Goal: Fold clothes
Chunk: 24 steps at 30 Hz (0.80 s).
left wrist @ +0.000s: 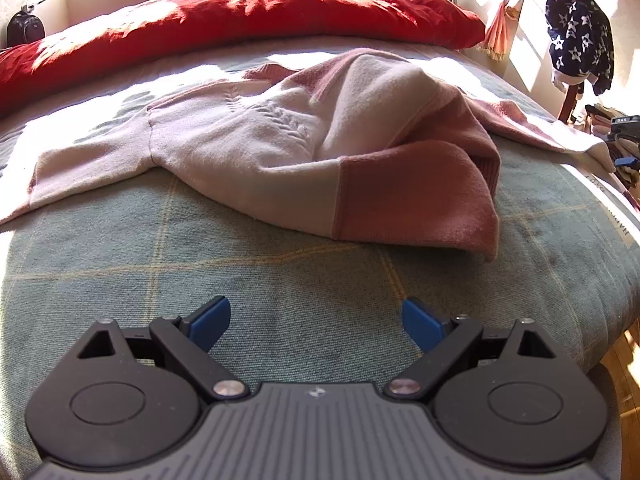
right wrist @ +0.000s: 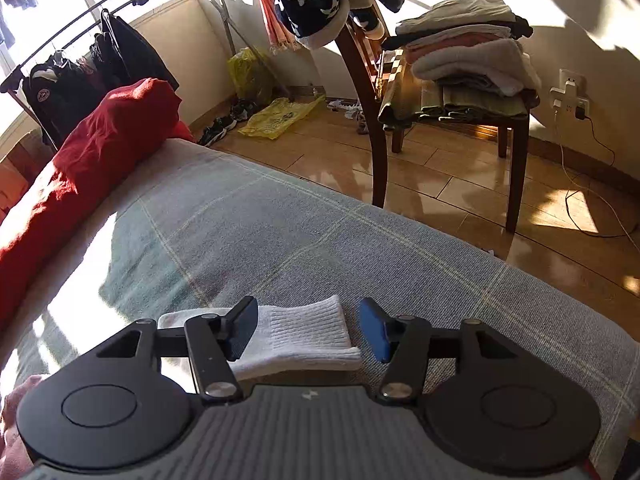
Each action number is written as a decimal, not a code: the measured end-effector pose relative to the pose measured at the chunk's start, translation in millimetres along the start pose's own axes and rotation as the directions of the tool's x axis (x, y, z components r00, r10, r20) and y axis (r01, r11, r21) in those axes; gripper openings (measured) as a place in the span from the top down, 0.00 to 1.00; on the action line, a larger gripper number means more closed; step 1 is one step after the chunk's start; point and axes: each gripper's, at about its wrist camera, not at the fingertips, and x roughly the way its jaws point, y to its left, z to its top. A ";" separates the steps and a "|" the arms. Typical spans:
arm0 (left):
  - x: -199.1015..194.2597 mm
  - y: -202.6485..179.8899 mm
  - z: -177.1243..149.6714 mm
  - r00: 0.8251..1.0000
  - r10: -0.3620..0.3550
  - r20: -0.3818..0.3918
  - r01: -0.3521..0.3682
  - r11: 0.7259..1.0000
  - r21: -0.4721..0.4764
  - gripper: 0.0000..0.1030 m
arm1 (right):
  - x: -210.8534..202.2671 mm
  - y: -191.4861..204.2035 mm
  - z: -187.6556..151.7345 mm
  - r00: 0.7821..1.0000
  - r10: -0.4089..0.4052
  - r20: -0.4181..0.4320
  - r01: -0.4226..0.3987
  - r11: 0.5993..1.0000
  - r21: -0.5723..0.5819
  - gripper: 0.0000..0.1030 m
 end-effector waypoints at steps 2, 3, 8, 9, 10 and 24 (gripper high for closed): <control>5.0 -3.4 1.4 1.000 -0.003 -0.009 0.003 1.000 0.007 0.10 | 15.9 3.8 -4.4 0.999 -0.015 -0.038 0.013 0.999 -0.050 0.35; 6.8 -5.0 1.8 1.000 -0.003 -0.014 0.003 1.000 0.012 0.10 | 24.5 6.2 -7.1 0.998 -0.024 -0.062 0.019 0.997 -0.079 0.34; 13.0 -8.7 2.8 1.000 0.000 -0.028 0.001 1.000 0.028 0.10 | 26.7 31.6 -20.5 0.999 -0.037 -0.040 0.024 0.956 -0.293 0.75; 13.2 -8.9 3.0 1.000 0.003 -0.027 -0.002 1.000 0.030 0.10 | 24.0 34.1 -19.1 0.999 -0.025 -0.041 0.011 0.951 -0.310 0.84; 12.6 -8.7 3.2 1.000 0.005 -0.024 -0.004 1.000 0.030 0.10 | 21.3 36.1 -17.4 0.999 -0.021 -0.037 0.008 0.946 -0.325 0.85; 7.8 7.0 4.5 1.000 0.009 0.002 -0.009 1.000 -0.024 0.10 | -13.6 135.8 -29.2 0.976 0.169 -0.140 -0.211 0.898 -0.386 0.61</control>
